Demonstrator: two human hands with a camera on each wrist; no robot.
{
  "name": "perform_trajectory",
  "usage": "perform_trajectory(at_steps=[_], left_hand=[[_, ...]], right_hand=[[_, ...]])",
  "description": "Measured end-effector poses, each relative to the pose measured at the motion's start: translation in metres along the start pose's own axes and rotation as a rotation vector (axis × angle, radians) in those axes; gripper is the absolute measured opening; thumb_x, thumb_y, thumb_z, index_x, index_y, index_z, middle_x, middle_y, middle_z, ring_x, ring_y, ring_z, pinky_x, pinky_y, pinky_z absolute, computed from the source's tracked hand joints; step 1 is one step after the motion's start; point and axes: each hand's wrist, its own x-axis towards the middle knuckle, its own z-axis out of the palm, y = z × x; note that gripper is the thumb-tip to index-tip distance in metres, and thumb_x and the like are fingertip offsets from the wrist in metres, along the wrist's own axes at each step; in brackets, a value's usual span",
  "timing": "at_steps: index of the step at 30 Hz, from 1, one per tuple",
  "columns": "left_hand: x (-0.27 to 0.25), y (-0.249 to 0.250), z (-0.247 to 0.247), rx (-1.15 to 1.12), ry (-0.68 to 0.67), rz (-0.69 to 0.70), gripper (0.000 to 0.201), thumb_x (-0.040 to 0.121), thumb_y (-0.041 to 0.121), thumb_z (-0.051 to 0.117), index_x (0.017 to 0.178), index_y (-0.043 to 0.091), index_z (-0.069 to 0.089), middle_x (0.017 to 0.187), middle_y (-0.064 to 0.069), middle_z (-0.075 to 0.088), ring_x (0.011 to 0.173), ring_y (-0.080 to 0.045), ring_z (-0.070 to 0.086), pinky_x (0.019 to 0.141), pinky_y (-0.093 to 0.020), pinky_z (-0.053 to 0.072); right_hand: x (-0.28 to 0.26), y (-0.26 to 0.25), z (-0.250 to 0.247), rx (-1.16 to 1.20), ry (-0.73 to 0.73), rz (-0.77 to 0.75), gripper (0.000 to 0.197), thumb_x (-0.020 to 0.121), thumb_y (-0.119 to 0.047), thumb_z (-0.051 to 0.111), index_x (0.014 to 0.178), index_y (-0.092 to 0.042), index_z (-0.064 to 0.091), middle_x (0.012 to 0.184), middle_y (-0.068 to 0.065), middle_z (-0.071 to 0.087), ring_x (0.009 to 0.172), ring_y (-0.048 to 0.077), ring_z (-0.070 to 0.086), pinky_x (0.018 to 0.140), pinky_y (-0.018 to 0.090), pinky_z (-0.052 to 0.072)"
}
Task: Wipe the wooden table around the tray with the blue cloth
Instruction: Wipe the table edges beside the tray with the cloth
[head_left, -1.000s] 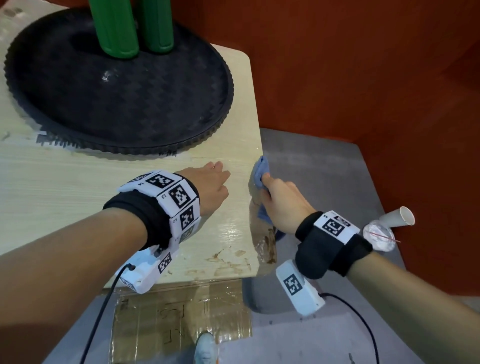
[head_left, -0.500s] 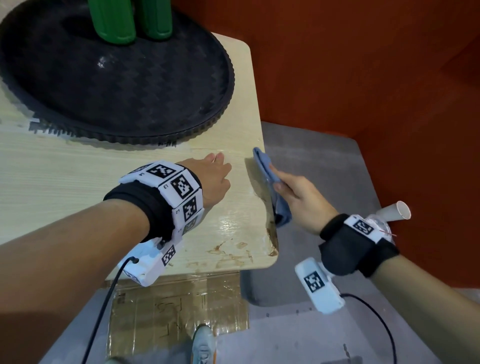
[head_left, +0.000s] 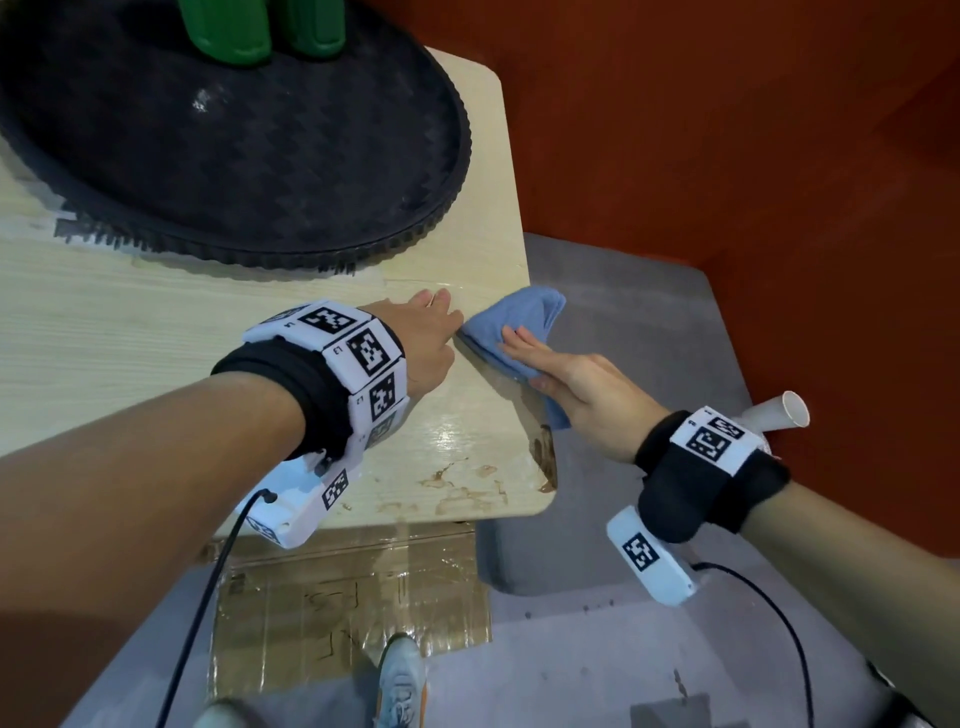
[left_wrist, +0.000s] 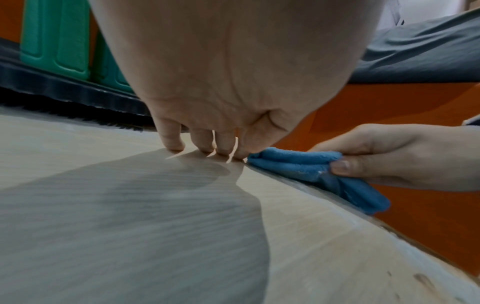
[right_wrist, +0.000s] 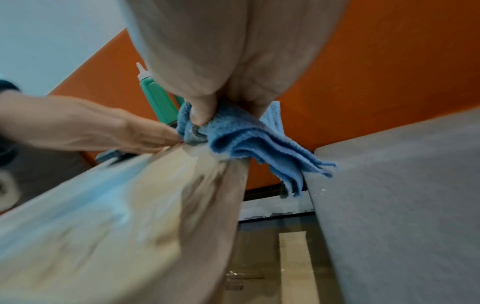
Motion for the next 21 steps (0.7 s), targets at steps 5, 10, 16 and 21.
perform_trajectory(at_steps=[5, 10, 16, 21], left_hand=[[0.001, 0.001, -0.003, 0.026, -0.049, -0.010, 0.053, 0.101, 0.014, 0.021, 0.151, 0.010, 0.003, 0.160, -0.007, -0.013, 0.148, -0.020, -0.007, 0.119, -0.041, 0.013], [0.000, 0.003, -0.005, 0.087, 0.016, -0.023, 0.044, 0.100, 0.013, 0.023, 0.144, 0.006, 0.023, 0.156, -0.011, 0.015, 0.143, -0.022, 0.017, 0.113, -0.040, 0.024], [-0.020, 0.011, 0.005, 0.036, 0.086, 0.113, 0.048, 0.103, 0.020, 0.023, 0.150, 0.014, 0.018, 0.158, -0.004, 0.015, 0.144, -0.020, 0.018, 0.116, -0.040, 0.020], [-0.022, 0.009, 0.019, 0.046, 0.062, 0.133, 0.040, 0.102, 0.019, 0.026, 0.141, 0.010, 0.033, 0.149, -0.009, 0.030, 0.138, -0.024, 0.028, 0.111, -0.042, 0.029]], right_hand=[[-0.044, -0.006, 0.018, -0.006, -0.106, -0.010, 0.052, 0.100, 0.001, 0.039, 0.147, -0.019, 0.032, 0.151, -0.016, 0.018, 0.142, -0.003, 0.012, 0.109, 0.003, 0.011], [-0.026, -0.007, 0.019, -0.036, -0.010, 0.011, 0.049, 0.101, -0.003, 0.037, 0.147, -0.019, 0.031, 0.153, -0.013, 0.017, 0.142, -0.001, 0.010, 0.108, 0.001, 0.006], [-0.071, -0.015, 0.039, 0.023, -0.059, 0.045, 0.053, 0.099, 0.001, 0.040, 0.147, -0.020, 0.032, 0.154, -0.013, 0.020, 0.141, -0.005, 0.012, 0.111, 0.005, 0.010], [-0.045, -0.021, 0.029, 0.013, 0.045, 0.106, 0.046, 0.101, -0.005, 0.037, 0.146, -0.019, 0.037, 0.148, -0.018, 0.021, 0.139, -0.005, 0.015, 0.111, 0.005, 0.011]])
